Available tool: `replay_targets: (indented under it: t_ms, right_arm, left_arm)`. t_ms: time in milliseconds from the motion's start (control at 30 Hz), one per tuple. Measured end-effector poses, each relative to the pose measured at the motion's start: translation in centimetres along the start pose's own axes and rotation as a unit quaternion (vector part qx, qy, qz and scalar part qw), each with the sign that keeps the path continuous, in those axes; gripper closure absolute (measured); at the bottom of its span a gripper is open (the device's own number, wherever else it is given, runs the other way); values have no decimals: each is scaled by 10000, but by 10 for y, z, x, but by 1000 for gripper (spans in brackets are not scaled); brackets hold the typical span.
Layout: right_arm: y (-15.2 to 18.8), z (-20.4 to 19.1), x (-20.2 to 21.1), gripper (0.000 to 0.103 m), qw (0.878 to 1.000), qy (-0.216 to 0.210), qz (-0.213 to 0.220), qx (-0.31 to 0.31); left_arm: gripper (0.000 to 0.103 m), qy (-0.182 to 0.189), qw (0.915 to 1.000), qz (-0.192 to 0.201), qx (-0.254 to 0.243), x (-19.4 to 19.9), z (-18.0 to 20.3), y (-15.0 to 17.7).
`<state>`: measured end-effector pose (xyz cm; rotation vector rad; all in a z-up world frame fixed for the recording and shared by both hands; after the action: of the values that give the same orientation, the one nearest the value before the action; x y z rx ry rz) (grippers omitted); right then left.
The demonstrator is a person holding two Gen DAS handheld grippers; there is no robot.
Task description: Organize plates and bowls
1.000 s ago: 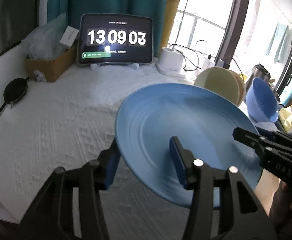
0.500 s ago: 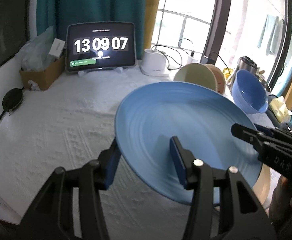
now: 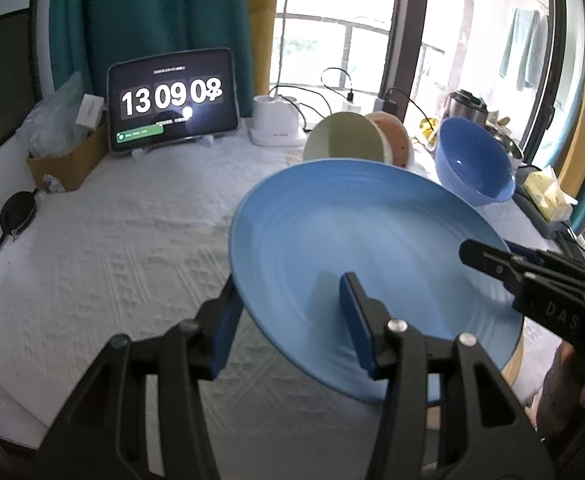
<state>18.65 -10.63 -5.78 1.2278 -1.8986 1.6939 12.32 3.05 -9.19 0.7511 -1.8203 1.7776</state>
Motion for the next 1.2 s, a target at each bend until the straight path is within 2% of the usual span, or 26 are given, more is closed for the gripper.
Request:
replay_targets:
  t_ms: [467, 733, 800, 1033, 1133, 1200]
  right_arm:
    - [21, 39, 22, 66, 9994, -7, 58, -353]
    - [39, 60, 29, 66, 9988, 75, -31, -490]
    - [43, 64, 28, 66, 9986, 107, -63, -510]
    - [52, 67, 30, 66, 9986, 102, -45, -523]
    - [51, 68, 30, 66, 9985, 70, -45, -542]
    - [52, 69, 30, 66, 9984, 48, -48, -568]
  left_arm:
    - [53, 39, 9992, -166, -353, 5, 47, 15]
    - [53, 122, 9982, -345, -467, -1, 68, 29]
    - [53, 126, 9975, -492, -501, -7, 73, 34]
    - [51, 165, 9971, -662, -350, -14, 71, 41]
    - [51, -44, 9971, -579, -488, -10, 73, 41]
    - [51, -47, 9976, -518, -453, -7, 72, 40]
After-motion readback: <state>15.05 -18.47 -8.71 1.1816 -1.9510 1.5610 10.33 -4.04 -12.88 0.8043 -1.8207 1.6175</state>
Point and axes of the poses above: each gripper's, at about its wrist camera, not at the fingertips, and x roughly against the way its jaws point, z to its right, y to its underside, the point moved 2 cm from there along -x, roughly the way its jaws point, and after that the axes turned 10 degrees about -x, right-handed, at the moved point
